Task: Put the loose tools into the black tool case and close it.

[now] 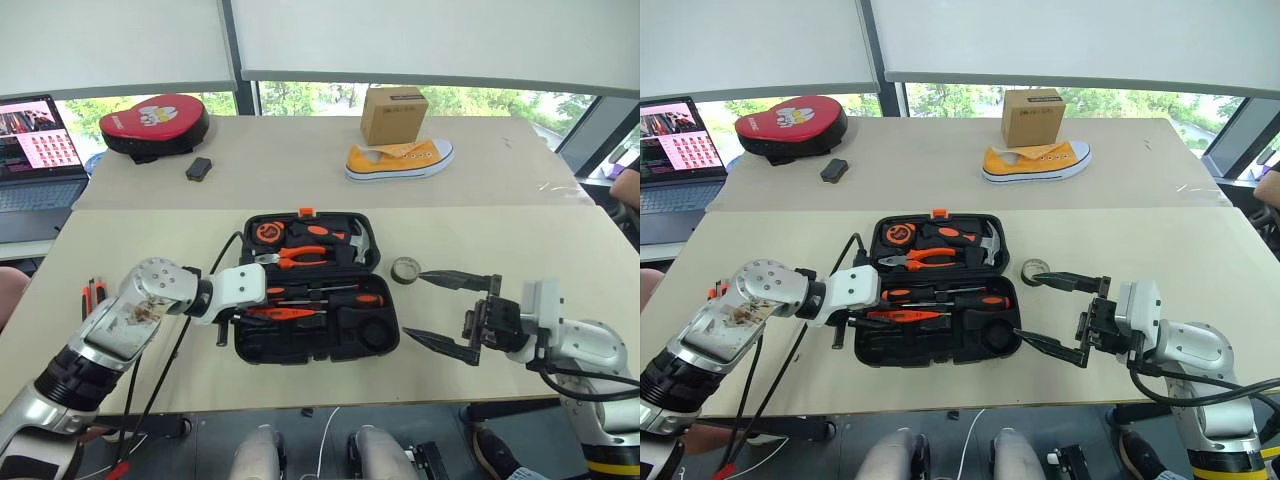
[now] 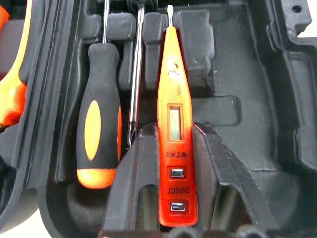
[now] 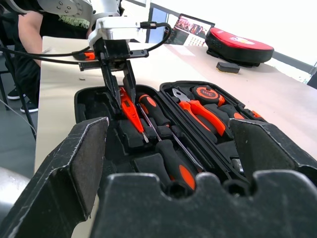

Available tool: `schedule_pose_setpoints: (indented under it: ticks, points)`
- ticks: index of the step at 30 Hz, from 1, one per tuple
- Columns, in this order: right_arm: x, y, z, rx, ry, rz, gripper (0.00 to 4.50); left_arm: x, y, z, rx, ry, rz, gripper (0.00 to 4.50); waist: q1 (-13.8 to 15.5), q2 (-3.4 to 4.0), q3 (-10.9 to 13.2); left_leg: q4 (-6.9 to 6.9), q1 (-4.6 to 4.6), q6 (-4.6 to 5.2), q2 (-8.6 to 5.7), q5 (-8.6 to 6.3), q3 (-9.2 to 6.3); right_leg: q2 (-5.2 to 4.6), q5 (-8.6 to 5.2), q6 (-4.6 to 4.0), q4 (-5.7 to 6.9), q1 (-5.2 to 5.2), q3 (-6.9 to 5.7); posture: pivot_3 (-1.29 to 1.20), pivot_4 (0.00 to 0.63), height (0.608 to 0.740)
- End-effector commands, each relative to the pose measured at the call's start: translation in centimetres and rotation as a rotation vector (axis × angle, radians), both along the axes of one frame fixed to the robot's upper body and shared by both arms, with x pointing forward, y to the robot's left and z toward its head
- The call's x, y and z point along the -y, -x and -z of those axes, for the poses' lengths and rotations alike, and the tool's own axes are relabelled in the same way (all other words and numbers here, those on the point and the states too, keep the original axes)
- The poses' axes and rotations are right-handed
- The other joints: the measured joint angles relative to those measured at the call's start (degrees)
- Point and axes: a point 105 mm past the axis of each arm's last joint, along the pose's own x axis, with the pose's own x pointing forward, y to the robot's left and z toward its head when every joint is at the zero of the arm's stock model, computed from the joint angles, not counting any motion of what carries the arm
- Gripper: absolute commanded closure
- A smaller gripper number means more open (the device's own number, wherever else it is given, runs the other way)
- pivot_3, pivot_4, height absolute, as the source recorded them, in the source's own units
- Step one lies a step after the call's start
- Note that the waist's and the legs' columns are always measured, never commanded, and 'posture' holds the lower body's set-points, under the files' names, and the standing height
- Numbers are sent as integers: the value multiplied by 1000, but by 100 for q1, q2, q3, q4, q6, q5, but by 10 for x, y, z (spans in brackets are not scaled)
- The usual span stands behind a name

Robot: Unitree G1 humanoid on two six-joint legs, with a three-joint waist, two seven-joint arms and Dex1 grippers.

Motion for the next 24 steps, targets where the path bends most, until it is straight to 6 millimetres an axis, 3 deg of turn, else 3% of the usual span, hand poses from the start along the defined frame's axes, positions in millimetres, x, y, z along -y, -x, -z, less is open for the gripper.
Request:
schedule_pose_setpoints:
  ticks: [1, 3, 5, 8, 11, 15, 18, 24]
  points:
    - [0, -1, -7, 33, -9, -9, 0, 5, 1, -3, -14, 84, -14, 1736, -4, 1, 0, 0, 0, 0, 0, 0, 0, 0, 0, 0, 0, 0, 0, 0, 150, 740]
    - [0, -1, -6, 29, -10, -10, 0, 15, 0, -21, 4, 207, 0, 1106, 15, 1, 0, 0, -1, 0, -1, 0, -2, -2, 0, 0, -1, 0, 0, 0, 150, 740]
    - [1, 0, -4, 23, -9, -12, 0, 22, 7, -38, -25, 315, 28, 1106, 31, -3, 3, 11, -15, 0, 0, 0, -3, -2, 0, 1, 2, -8, -4, 0, 150, 740]
    - [1, 0, -3, 17, -11, -13, 0, 21, 8, -43, -20, 352, 16, 1106, 37, -3, 3, 22, -21, 1, 3, -1, -6, -2, 1, 2, 5, -9, -9, 0, 150, 740]
    - [-1, 0, -1, 12, -15, -13, 0, 11, -1, -32, 37, 310, -35, 1753, 41, -2, 2, 23, -14, 2, 1, -1, -7, -3, 1, 2, 6, -3, -8, 0, 150, 740]
    - [-2, 1, 1, 8, -21, -12, 0, 12, -14, -25, 29, 383, -139, 3252, 51, -3, 3, 23, -15, 2, 0, -1, -6, -3, 1, 2, 7, -3, -9, 0, 150, 740]
    - [-3, 1, 1, 9, -25, -11, 0, 14, -18, -14, 54, 343, -156, 4424, 52, -3, 3, 31, -21, 3, 0, -1, -7, -4, 2, 4, 7, -3, -11, 0, 150, 740]
    - [-4, 1, 2, 9, -33, -10, 0, 24, -10, 1, 33, 302, -87, 4470, 50, -3, 2, 32, -20, 4, 0, -2, -5, -4, 2, 5, 7, -3, -9, 0, 150, 740]
